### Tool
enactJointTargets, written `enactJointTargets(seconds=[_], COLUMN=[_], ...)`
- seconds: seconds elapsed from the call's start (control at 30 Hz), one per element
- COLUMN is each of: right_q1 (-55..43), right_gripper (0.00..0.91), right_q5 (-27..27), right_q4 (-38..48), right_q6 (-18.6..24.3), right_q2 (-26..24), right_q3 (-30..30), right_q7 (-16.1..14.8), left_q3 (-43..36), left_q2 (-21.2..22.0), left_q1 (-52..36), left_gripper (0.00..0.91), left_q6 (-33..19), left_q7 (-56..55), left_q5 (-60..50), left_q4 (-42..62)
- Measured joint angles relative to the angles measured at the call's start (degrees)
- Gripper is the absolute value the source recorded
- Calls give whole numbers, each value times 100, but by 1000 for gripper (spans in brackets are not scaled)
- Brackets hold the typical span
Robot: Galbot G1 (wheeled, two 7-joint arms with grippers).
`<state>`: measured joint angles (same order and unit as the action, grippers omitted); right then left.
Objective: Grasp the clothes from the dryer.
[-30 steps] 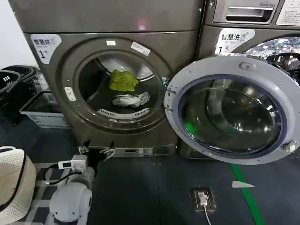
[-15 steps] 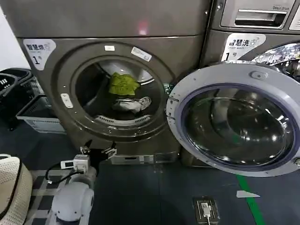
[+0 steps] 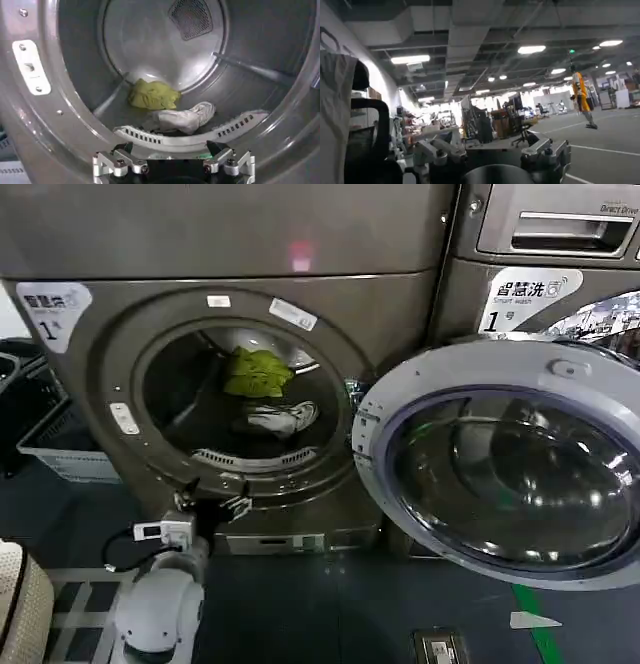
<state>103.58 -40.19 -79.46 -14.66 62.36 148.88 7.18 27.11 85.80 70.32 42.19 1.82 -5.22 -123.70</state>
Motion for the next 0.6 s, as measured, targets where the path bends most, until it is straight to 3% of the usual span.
enactJointTargets(seconds=[0.6], right_q1=[28], right_gripper=[907], right_q5=[2], right_q4=[44], right_q6=[-4], right_q2=[3], right_q3=[37], right_q7=[-8], left_q3=[1], left_q2=[28], left_q1=[-38], left_gripper=[907], left_q6=[0], left_q7=[24], left_q5=[-2], left_q4=[68])
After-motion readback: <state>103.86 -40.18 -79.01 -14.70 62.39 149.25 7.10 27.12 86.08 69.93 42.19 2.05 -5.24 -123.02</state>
